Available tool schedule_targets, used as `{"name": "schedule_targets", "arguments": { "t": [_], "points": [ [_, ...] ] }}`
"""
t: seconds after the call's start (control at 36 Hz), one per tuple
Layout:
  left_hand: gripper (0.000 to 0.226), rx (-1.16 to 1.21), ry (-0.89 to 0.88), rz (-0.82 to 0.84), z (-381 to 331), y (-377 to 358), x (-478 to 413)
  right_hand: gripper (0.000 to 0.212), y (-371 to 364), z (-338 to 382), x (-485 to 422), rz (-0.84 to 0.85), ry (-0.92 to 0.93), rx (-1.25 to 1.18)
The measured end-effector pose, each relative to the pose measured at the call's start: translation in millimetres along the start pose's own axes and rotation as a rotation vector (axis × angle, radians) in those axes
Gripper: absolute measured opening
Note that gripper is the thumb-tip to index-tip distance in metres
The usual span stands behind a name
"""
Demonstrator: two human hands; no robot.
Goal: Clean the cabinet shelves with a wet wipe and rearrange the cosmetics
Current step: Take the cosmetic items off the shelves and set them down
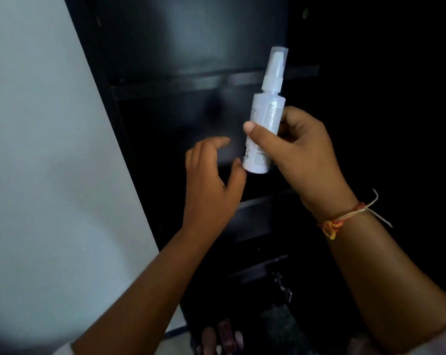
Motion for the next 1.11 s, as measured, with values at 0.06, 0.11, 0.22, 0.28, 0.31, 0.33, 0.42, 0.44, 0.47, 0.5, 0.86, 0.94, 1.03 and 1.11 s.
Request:
{"name": "schedule_targets", "arguments": {
  "t": [0.06, 0.11, 0.22, 0.28, 0.31, 0.33, 0.42, 0.44, 0.47, 0.5, 0.86, 0.94, 1.03, 1.11],
  "points": [
    [0.033, -0.003, 0.054, 0.072, 7.2, -11.6, 27.5, 0.034, -1.7, -34.7, 11.7, 0.023, -0.076, 0.02],
    [0.033, -0.004, 0.102, 0.144, 14.7, -22.2, 56.0, 0.034, -3.5, -68.3, 22.7, 0.036, -0.14, 0.037],
    [0.031, -0.004, 0.189, 0.27, 30.1, -39.7, 113.8, 0.036, -6.6, -134.8, 44.9, 0.05, -0.256, 0.089],
    [0.029, -0.016, 0.229, 0.325, 36.4, -45.9, 143.6, 0.039, -8.0, -166.9, 59.6, 0.067, -0.32, 0.152],
    [0.029, -0.018, 0.253, 0.347, 39.4, -48.5, 158.9, 0.042, -8.7, -182.7, 67.8, 0.079, -0.349, 0.179],
    [0.028, -0.018, 0.282, 0.363, 42.3, -50.6, 174.4, 0.043, -9.3, -198.2, 76.7, 0.092, -0.378, 0.201],
    [0.026, -0.013, 0.4, 0.414, 51.8, -54.5, 225.0, 0.047, -10.7, -244.5, 103.0, 0.121, -0.472, 0.303],
    [0.026, -0.012, 0.442, 0.438, 54.7, -55.2, 242.8, 0.047, -11.1, -260.3, 111.0, 0.14, -0.506, 0.347],
    [0.025, -0.017, 0.483, 0.463, 57.8, -55.1, 260.7, 0.046, -12.0, -276.3, 119.4, 0.168, -0.543, 0.384],
    [0.025, -0.029, 0.525, 0.483, 61.5, -53.8, 278.8, 0.042, -13.0, -292.2, 127.7, 0.196, -0.579, 0.415],
    [0.009, -0.155, 1.034, 0.502, 84.6, -23.7, 449.3, 0.038, -28.1, -440.2, 190.8, 0.371, -0.83, 0.528],
    [0.012, -0.176, 1.084, 0.575, 87.1, -26.0, 472.4, 0.045, -38.7, -462.2, 189.7, 0.406, -0.859, 0.542],
    [0.013, -0.189, 1.074, 0.618, 88.3, -30.5, 483.4, 0.044, -49.2, -478.3, 183.2, 0.408, -0.863, 0.534],
    [0.013, -0.187, 1.069, 0.641, 91.1, -34.8, 488.5, 0.039, -60.2, -490.4, 176.0, 0.461, -0.851, 0.561]
  ]
}}
Point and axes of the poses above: each hand's wrist, its own x-axis away from the middle knuckle, its own y-axis out of the back of the hand, z = x × y, the point moved 6 cm from there along -x, towards the middle knuckle, and after that the axes turned 14 degrees about -y, right-handed, at the moved point
